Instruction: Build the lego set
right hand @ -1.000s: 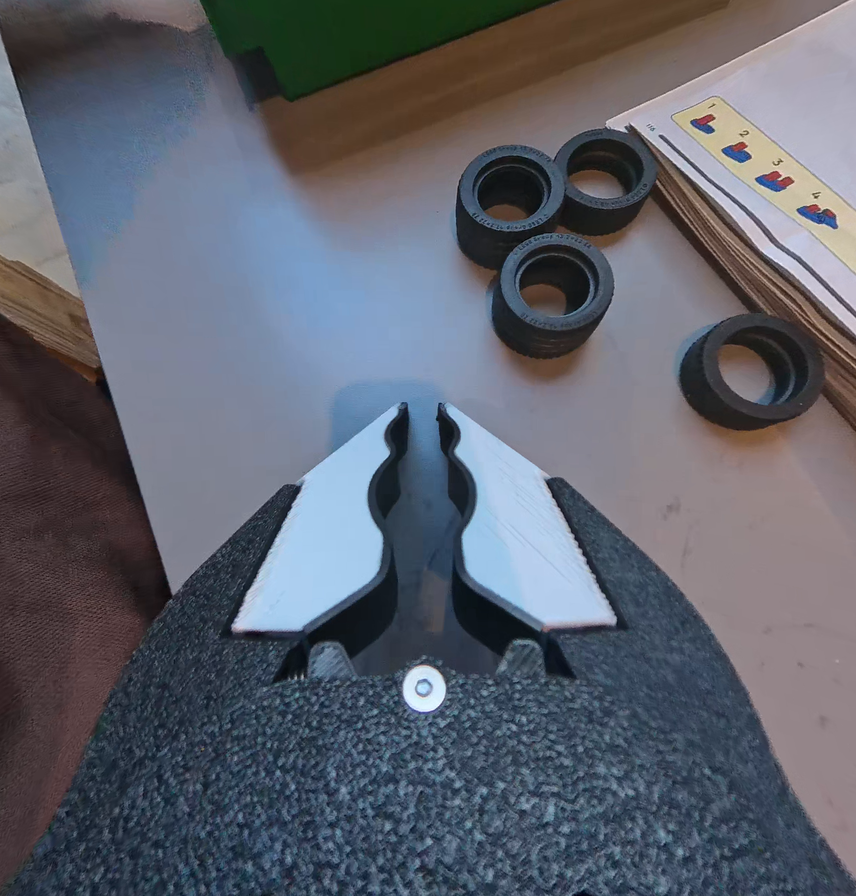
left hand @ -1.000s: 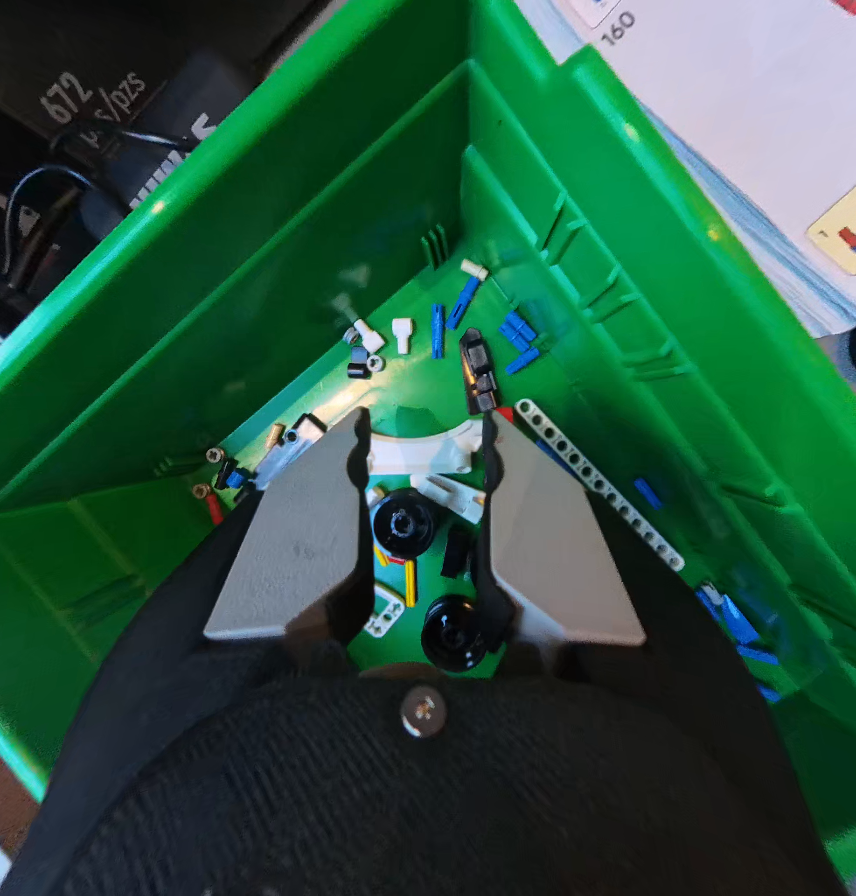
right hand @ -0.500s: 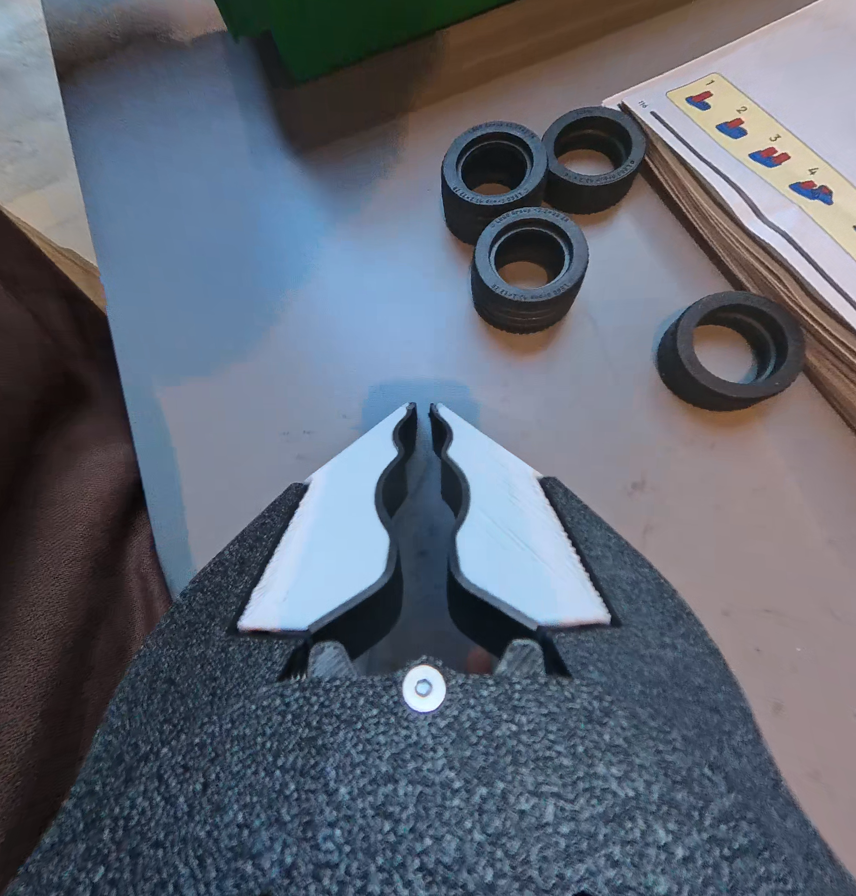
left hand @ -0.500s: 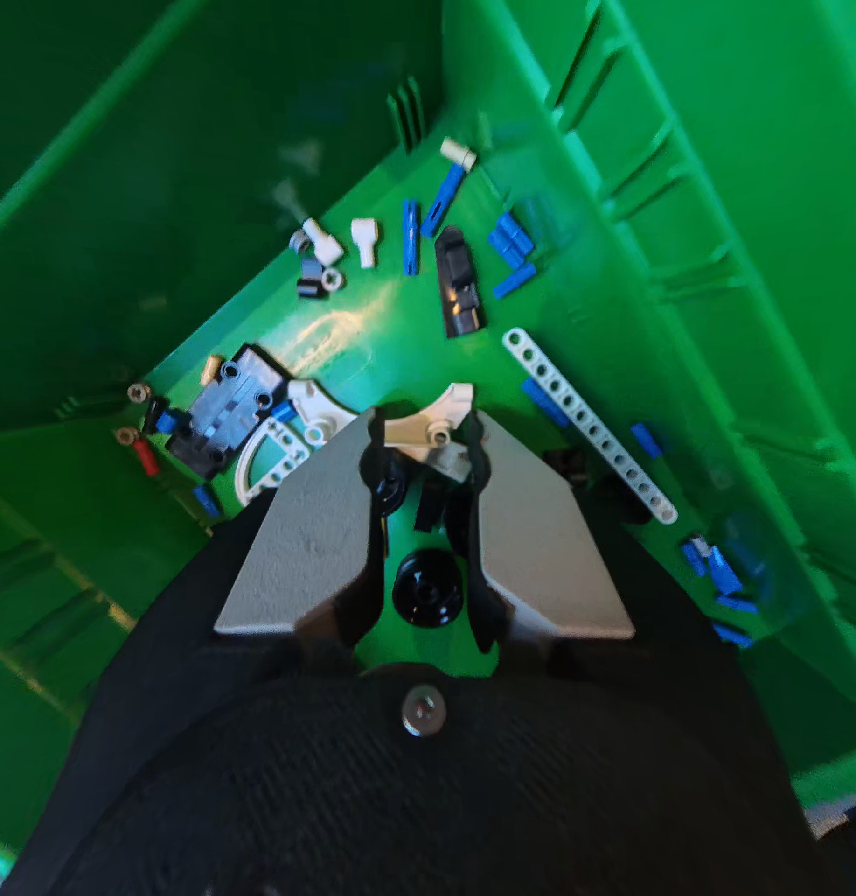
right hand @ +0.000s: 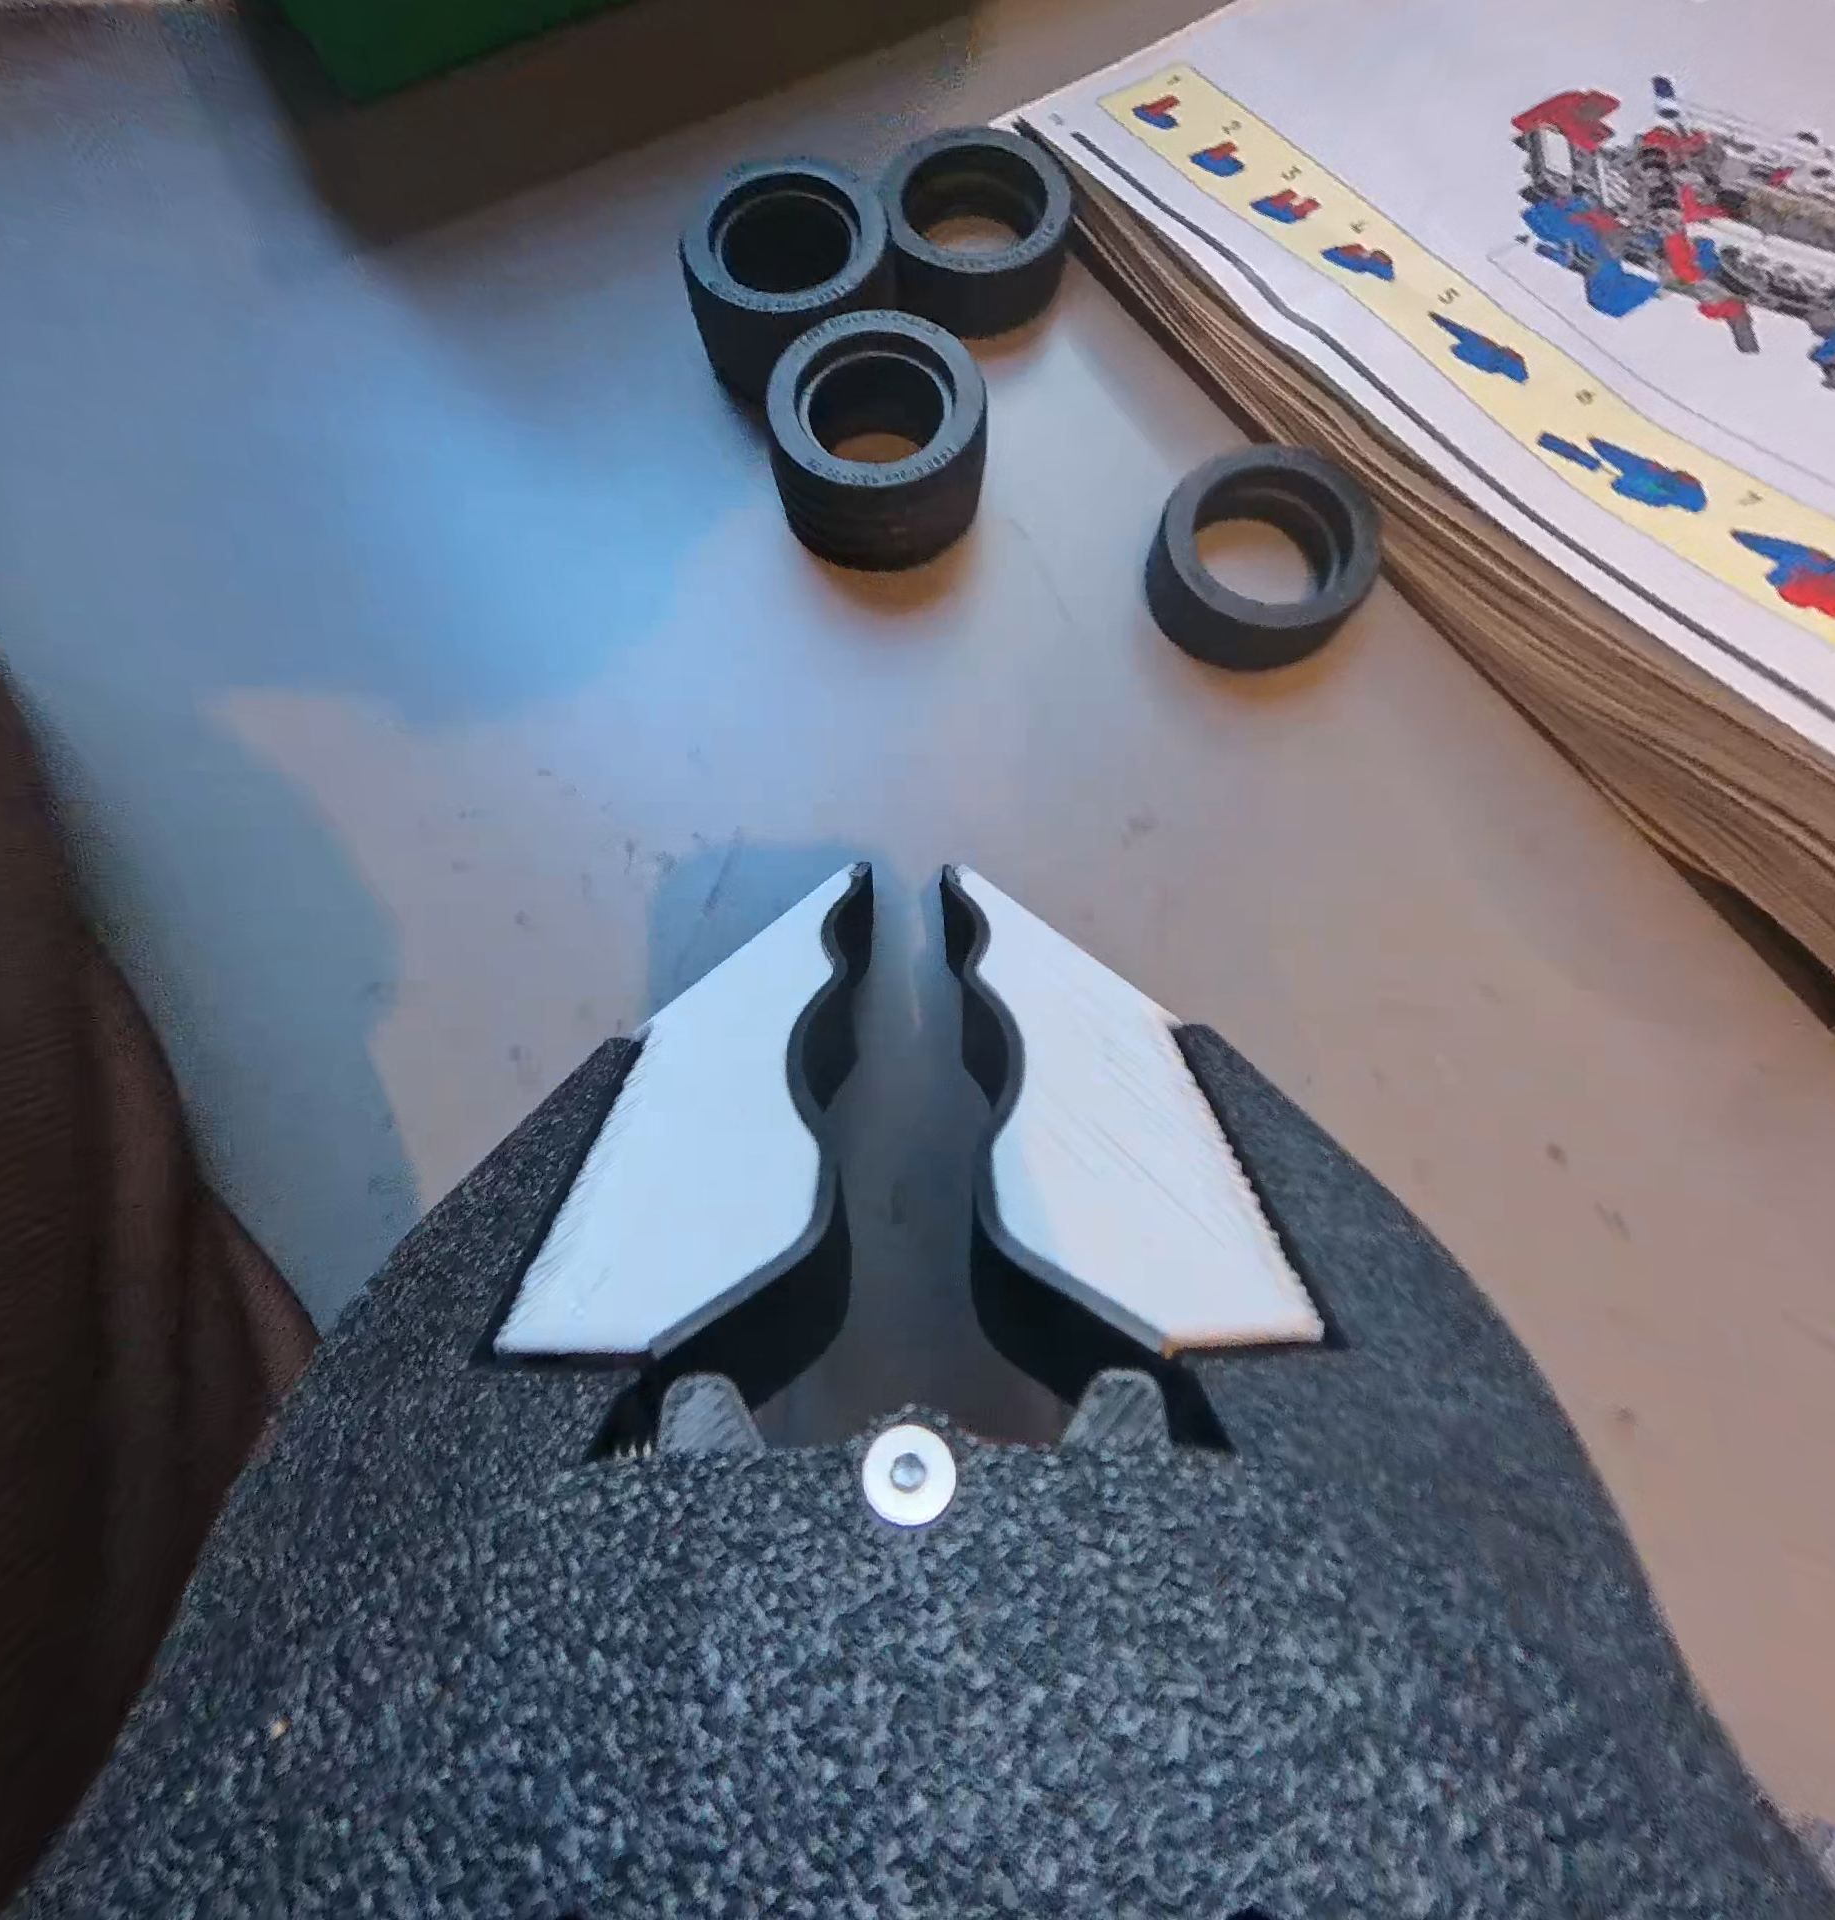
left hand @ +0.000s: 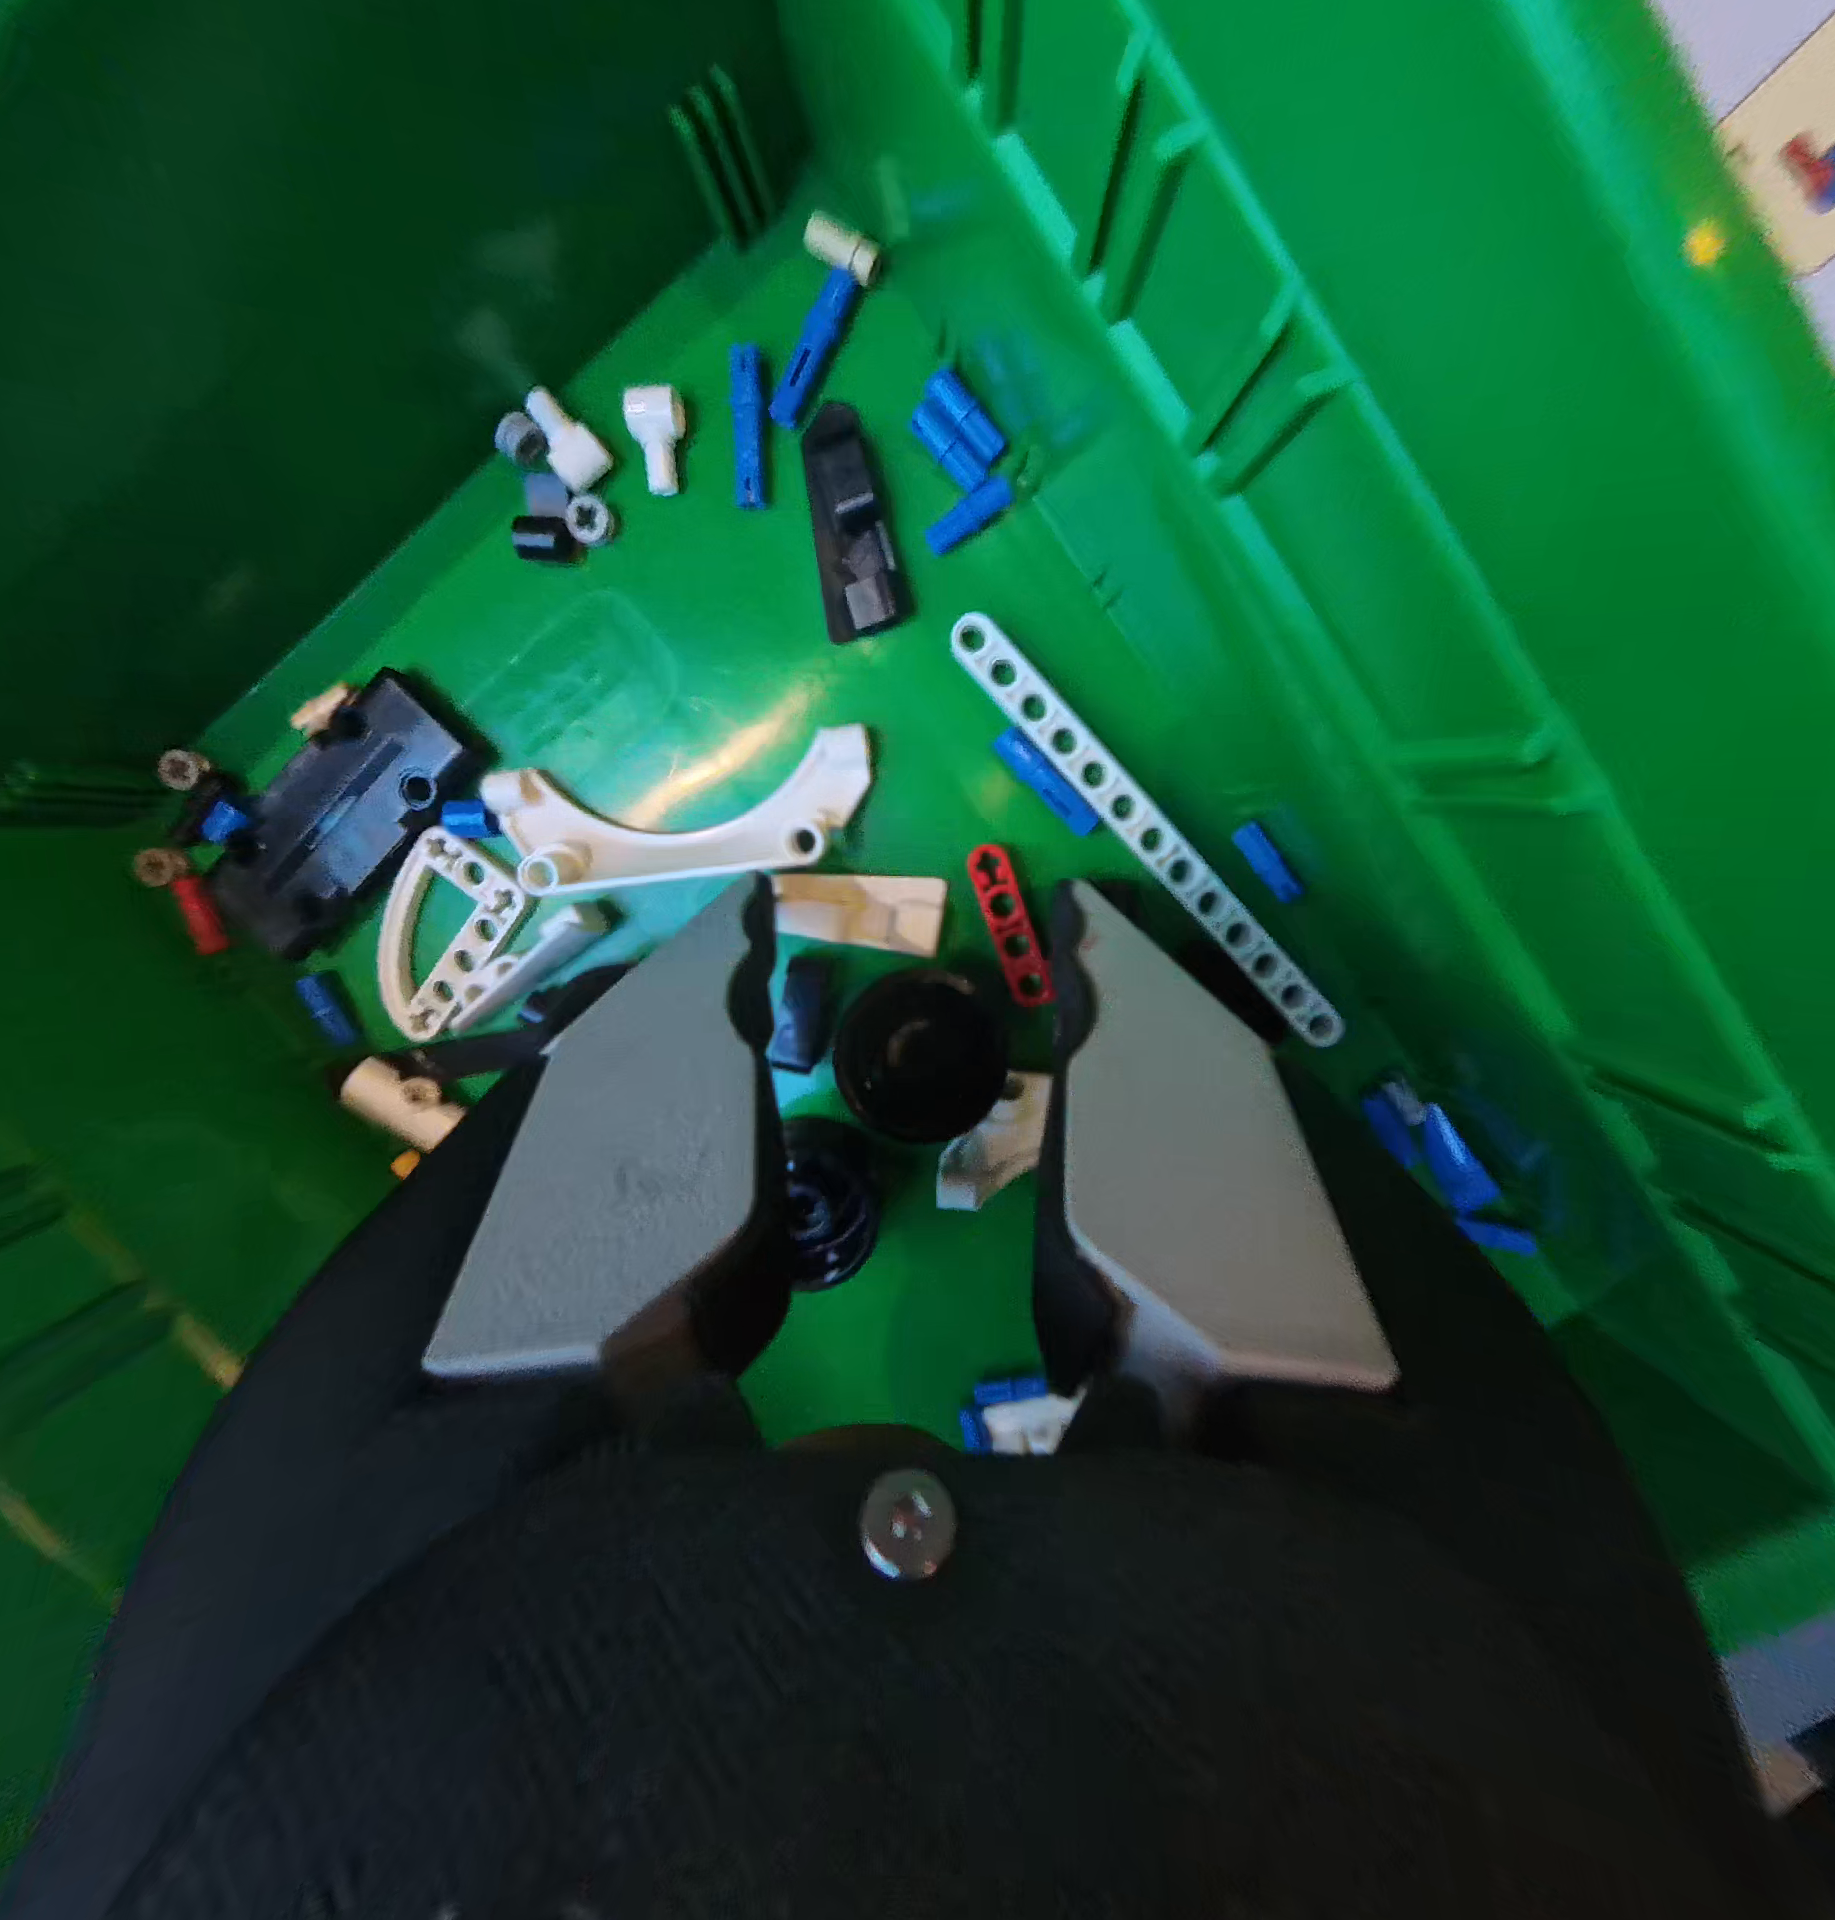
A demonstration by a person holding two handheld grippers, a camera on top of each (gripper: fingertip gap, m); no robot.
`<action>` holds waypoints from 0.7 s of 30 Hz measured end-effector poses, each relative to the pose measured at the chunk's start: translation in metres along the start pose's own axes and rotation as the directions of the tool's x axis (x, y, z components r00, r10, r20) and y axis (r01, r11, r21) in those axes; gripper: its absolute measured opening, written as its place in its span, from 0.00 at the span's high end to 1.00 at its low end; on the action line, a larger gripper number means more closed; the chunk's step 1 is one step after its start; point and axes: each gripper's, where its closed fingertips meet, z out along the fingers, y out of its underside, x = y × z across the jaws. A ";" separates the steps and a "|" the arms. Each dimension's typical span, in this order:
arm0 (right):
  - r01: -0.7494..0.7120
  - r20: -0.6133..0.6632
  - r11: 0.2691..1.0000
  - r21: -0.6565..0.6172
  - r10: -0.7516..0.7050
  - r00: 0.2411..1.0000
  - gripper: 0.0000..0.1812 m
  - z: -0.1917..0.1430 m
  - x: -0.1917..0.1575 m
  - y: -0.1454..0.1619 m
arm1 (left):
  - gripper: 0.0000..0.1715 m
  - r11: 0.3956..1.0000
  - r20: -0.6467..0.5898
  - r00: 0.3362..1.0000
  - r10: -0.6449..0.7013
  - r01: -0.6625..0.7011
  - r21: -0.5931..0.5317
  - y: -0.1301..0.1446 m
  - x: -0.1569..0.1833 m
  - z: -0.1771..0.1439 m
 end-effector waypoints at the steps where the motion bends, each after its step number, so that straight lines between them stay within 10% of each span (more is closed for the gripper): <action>1: -0.010 0.001 1.000 0.003 0.010 1.000 0.93 -0.001 0.001 0.001 | 0.74 1.000 -0.026 1.000 -0.009 0.009 0.007 0.000 0.003 0.001; 15: -0.063 0.039 0.998 0.003 0.063 0.997 1.00 0.001 0.004 0.000 | 0.82 0.983 0.148 0.989 -0.020 -0.008 0.185 -0.041 -0.035 -0.014; 21: 0.004 -0.009 1.000 0.020 -0.004 1.000 0.99 0.000 0.003 -0.002 | 0.72 0.999 0.112 0.994 0.021 -0.018 -0.027 0.022 -0.035 -0.054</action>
